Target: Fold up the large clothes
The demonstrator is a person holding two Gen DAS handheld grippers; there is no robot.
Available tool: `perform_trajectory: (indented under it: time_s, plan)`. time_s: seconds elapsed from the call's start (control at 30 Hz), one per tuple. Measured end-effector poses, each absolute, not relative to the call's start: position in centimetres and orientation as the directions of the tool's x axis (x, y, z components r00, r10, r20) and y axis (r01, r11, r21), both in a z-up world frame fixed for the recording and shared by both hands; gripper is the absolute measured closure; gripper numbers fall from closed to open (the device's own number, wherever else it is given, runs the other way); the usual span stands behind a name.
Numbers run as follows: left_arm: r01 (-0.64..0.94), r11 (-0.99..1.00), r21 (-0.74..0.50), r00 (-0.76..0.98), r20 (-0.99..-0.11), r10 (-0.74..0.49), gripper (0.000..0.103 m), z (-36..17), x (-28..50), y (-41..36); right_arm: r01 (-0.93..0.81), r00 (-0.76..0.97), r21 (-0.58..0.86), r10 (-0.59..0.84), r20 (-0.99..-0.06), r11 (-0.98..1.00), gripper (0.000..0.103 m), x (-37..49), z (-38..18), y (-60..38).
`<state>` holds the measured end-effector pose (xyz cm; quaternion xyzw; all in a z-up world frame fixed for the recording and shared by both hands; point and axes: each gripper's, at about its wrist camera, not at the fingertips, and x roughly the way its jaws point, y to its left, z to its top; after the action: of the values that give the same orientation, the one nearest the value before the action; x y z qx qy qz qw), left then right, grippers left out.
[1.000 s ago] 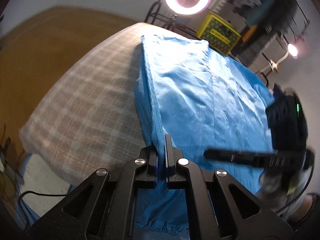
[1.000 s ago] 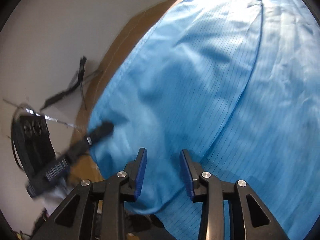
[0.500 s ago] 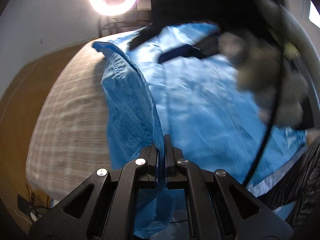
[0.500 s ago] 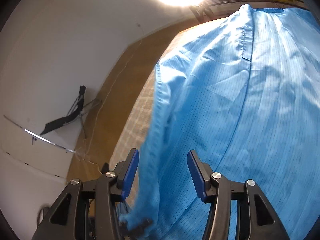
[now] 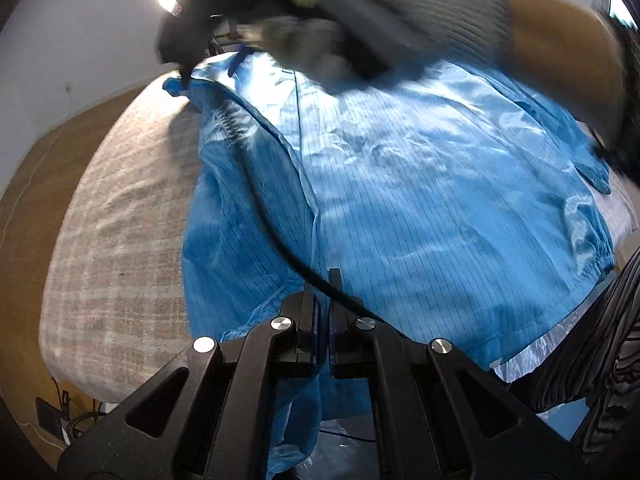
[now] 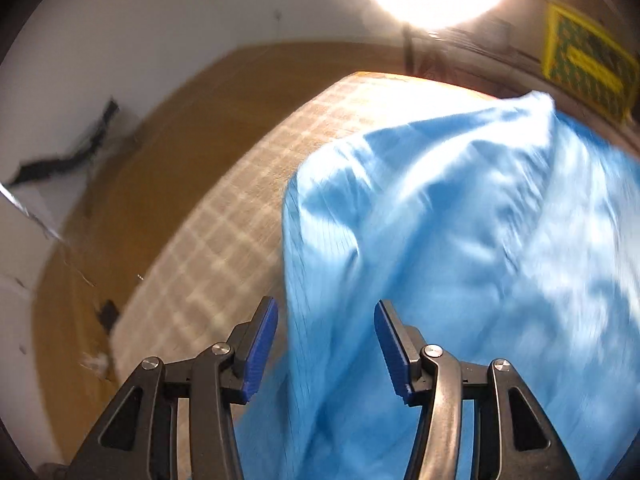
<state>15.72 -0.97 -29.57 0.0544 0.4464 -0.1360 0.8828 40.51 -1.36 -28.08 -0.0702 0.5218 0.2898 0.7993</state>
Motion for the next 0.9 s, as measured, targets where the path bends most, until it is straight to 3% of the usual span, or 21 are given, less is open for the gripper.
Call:
perform_trajectory:
  time_s: [0.17, 0.2, 0.23, 0.33, 0.5, 0.7, 0.9]
  plan:
    - [0.283, 0.957, -0.056, 0.550, -0.809, -0.210, 0.102, -30.0, 16.4, -0.5, -0.620, 0.380, -0.085, 0.205, -0.902, 0.780, 0.050, 43.1, -29.0, 5.3]
    - [0.281, 0.958, -0.063, 0.547, -0.810, -0.214, 0.102, -30.0, 16.5, -0.3, -0.627, 0.385, -0.119, 0.174, -0.906, 0.770, 0.055, 43.6, -29.6, 6.2]
    - [0.281, 0.957, -0.065, 0.545, -0.810, -0.216, 0.102, -29.9, 16.3, -0.5, -0.629, 0.390, -0.144, 0.150, -0.909, 0.764, 0.072, 44.0, -30.1, 6.7]
    - [0.283, 0.957, -0.069, 0.541, -0.812, -0.219, 0.102, -29.9, 16.3, -0.5, -0.616, 0.395, -0.161, 0.125, -0.910, 0.771, 0.100, 45.1, -31.2, 6.8]
    - [0.275, 0.958, -0.084, 0.541, -0.810, -0.226, 0.102, -29.1, 16.0, -0.5, -0.531, 0.414, 0.005, 0.265, -0.871, 0.847, 0.103, 46.9, -29.1, 2.3]
    - [0.291, 0.953, -0.079, 0.552, -0.800, -0.235, 0.102, -27.3, 15.3, -2.1, -0.286, 0.452, 0.473, 0.553, -0.700, 0.833, 0.103, 48.8, -27.3, -12.5]
    - [0.373, 0.925, -0.070, 0.494, -0.829, -0.262, 0.102, -28.2, 14.8, -6.1, -0.070, 0.470, 0.580, 0.540, -0.698, 0.812, 0.103, 48.7, -31.6, -22.6]
